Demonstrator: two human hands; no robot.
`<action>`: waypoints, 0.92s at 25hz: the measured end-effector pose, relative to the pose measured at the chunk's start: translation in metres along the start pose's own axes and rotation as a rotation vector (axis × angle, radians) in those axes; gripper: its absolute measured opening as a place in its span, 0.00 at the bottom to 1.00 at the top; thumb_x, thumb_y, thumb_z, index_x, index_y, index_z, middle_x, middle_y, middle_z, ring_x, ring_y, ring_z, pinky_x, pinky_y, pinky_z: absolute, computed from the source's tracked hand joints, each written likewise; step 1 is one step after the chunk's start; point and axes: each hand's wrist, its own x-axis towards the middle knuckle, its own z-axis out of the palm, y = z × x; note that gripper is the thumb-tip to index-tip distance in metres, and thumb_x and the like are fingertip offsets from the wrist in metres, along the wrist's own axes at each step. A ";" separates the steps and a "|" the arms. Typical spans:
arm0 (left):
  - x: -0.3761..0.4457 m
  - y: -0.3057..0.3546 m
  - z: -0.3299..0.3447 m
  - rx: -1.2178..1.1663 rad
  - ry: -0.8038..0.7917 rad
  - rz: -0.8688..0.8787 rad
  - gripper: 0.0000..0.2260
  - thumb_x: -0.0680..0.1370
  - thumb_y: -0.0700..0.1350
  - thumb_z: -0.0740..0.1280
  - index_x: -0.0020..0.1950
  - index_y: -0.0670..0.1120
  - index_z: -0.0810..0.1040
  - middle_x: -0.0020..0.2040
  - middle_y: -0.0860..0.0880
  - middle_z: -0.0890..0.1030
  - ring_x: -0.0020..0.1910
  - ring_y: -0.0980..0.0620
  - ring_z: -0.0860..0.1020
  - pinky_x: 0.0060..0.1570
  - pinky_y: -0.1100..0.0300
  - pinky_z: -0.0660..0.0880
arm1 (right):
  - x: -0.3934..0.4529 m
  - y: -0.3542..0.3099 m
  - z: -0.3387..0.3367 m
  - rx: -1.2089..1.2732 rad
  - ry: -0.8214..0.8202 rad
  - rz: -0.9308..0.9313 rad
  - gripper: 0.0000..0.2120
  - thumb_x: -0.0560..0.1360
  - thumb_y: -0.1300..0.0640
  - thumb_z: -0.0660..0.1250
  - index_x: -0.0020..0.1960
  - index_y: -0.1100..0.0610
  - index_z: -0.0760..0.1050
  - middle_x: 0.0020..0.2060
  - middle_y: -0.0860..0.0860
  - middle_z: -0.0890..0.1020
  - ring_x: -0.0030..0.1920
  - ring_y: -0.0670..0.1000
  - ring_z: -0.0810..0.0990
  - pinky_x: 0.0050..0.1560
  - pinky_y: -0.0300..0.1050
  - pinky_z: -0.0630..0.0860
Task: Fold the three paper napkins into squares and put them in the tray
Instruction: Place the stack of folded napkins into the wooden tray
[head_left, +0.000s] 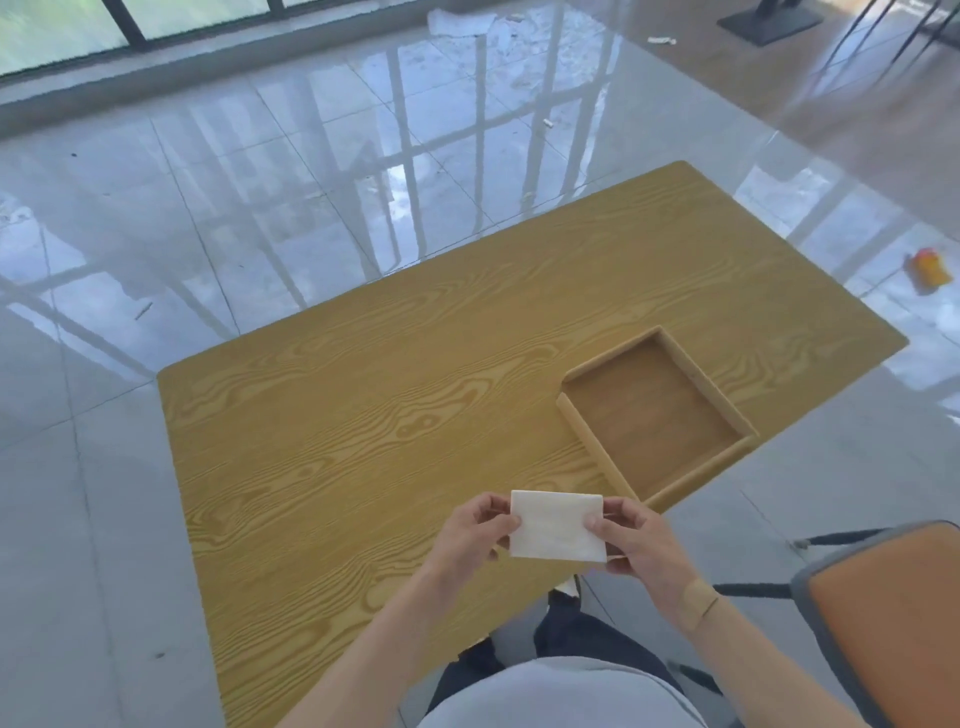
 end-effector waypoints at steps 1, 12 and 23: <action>0.002 0.003 0.007 0.020 -0.022 0.017 0.03 0.78 0.43 0.68 0.49 0.48 0.80 0.42 0.54 0.83 0.38 0.58 0.79 0.41 0.62 0.73 | -0.004 0.003 -0.007 0.032 0.031 -0.002 0.07 0.74 0.60 0.71 0.52 0.59 0.80 0.44 0.57 0.85 0.36 0.51 0.80 0.34 0.42 0.75; 0.044 0.051 0.130 0.257 -0.052 0.089 0.04 0.78 0.43 0.69 0.51 0.44 0.81 0.48 0.42 0.84 0.38 0.57 0.79 0.32 0.72 0.71 | 0.004 0.016 -0.138 0.055 0.179 -0.072 0.07 0.73 0.57 0.73 0.51 0.54 0.80 0.42 0.53 0.87 0.36 0.49 0.81 0.36 0.42 0.75; 0.069 0.074 0.231 0.173 0.127 0.019 0.03 0.78 0.40 0.69 0.51 0.42 0.80 0.43 0.49 0.84 0.32 0.63 0.79 0.31 0.72 0.72 | 0.046 0.009 -0.244 0.025 0.047 -0.077 0.10 0.72 0.59 0.73 0.52 0.51 0.80 0.43 0.49 0.86 0.39 0.49 0.81 0.34 0.39 0.74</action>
